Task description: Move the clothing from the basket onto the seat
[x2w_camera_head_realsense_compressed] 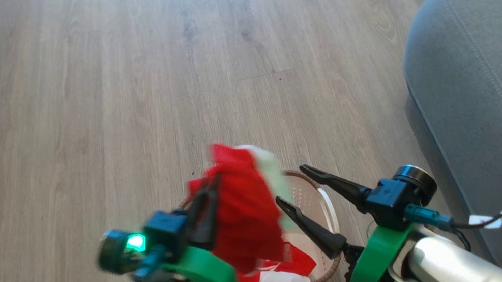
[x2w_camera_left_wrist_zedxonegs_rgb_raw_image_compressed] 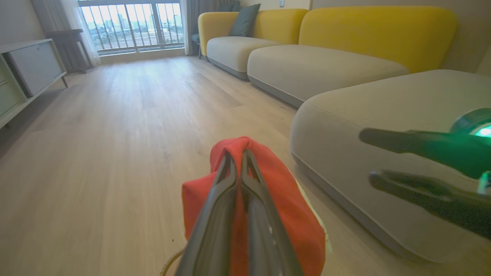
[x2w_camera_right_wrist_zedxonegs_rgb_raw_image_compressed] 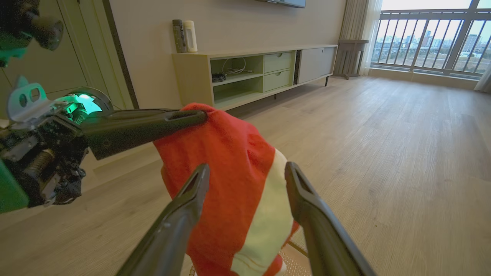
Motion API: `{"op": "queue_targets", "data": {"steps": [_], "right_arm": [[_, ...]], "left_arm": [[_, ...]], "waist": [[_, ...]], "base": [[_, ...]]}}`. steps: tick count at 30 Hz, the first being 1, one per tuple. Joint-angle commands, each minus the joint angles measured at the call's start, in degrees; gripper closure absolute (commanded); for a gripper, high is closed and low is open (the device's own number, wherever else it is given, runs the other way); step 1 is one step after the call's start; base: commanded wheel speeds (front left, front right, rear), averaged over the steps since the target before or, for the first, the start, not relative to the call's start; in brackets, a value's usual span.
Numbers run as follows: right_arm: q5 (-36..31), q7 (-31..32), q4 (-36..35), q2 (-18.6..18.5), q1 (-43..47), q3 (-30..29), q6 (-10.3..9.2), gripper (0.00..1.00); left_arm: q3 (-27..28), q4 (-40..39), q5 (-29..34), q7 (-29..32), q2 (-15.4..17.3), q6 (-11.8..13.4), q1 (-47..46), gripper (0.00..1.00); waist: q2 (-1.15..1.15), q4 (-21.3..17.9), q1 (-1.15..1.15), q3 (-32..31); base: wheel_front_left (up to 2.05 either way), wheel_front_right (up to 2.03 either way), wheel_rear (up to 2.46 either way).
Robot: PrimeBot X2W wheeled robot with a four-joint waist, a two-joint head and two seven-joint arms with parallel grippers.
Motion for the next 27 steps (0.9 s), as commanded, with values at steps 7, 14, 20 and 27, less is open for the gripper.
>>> {"op": "queue_targets", "data": {"steps": [7, 14, 20, 27], "right_arm": [[2.9, -0.4, 0.8, -1.1, -5.1, 3.4, 0.40, 0.00], [8.5, -0.4, 1.5, -1.7, -5.6, 7.7, 0.40, 1.00], [10.7, -0.4, 1.1, -3.1, -5.8, 7.7, 0.40, 1.00], [10.1, -0.4, 0.8, -4.9, -5.6, 3.9, 0.40, 1.00]], "left_arm": [[-9.6, -9.6, -1.0, 1.4, -1.8, -2.7, -4.0, 1.00], [-14.5, -13.5, -2.8, 3.3, -2.0, -3.2, -4.7, 1.00], [-12.7, -11.7, -3.4, 2.8, -1.5, -1.3, -4.0, 0.51], [-11.2, -6.3, -3.9, -0.9, -1.2, 0.2, -3.4, 0.00]], "waist": [[0.00, 1.6, 0.00, -0.5], [0.00, 1.6, 0.00, -0.7], [0.00, 0.3, 0.00, -0.6], [0.00, -3.1, 0.00, 0.0]], "base": [[0.00, 0.00, 0.00], [0.00, 0.00, 0.00], [0.00, 0.00, 0.00], [0.00, 0.00, 0.00]]}}
